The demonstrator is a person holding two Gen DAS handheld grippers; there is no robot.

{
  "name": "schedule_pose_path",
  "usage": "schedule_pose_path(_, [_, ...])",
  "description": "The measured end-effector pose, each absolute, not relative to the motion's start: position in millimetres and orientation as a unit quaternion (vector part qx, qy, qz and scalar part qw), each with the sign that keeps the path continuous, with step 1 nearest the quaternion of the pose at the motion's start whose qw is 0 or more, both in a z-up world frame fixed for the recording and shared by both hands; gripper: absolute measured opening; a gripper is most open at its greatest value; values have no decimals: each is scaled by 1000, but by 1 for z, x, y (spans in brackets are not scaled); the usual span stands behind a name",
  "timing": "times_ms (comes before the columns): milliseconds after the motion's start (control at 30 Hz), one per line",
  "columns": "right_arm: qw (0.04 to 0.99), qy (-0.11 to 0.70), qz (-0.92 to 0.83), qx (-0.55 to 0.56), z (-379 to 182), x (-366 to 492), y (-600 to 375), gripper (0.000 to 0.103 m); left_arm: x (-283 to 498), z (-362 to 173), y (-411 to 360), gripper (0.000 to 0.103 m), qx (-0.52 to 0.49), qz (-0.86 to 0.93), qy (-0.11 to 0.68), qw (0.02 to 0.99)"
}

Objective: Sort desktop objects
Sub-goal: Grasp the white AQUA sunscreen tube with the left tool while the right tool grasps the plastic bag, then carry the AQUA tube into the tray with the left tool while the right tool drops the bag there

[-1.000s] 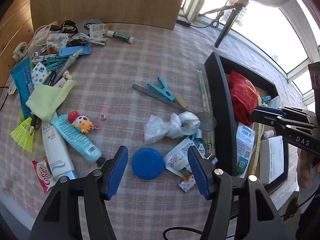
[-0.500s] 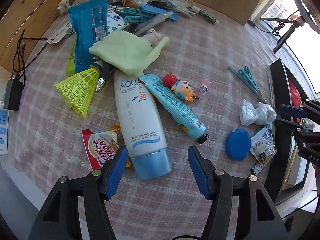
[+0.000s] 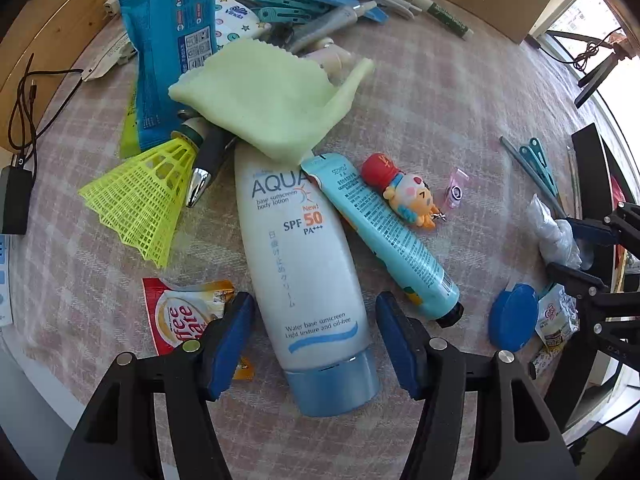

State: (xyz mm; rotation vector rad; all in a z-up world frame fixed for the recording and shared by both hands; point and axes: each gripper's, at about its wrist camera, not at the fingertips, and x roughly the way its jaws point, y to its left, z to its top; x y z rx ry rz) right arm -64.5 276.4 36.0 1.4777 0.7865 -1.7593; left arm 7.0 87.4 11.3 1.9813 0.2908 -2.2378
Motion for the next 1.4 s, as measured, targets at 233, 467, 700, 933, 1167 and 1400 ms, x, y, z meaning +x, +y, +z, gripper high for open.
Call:
schedule_pose_path(233, [357, 285, -674, 581, 29, -70, 269, 40, 11, 12, 88, 48, 651, -751, 92, 68])
schedule_pose_path(467, [351, 230, -689, 592, 38, -86, 269, 35, 30, 16, 81, 46, 639, -756, 122, 71])
schedule_pose_path(700, [349, 170, -711, 587, 65, -86, 292, 34, 57, 28, 80, 46, 619, -769, 140, 73])
schedule_pose_path(933, [329, 124, -726, 591, 79, -85, 321, 34, 65, 11, 89, 46, 632, -760, 139, 62])
schedule_pose_path(1167, [316, 121, -736, 586, 73, -51, 333, 34, 63, 10, 103, 45, 627, -768, 116, 65])
schedule_pose_path(1400, [304, 95, -753, 575, 79, -50, 342, 34, 82, 41, 111, 45, 601, -787, 127, 53])
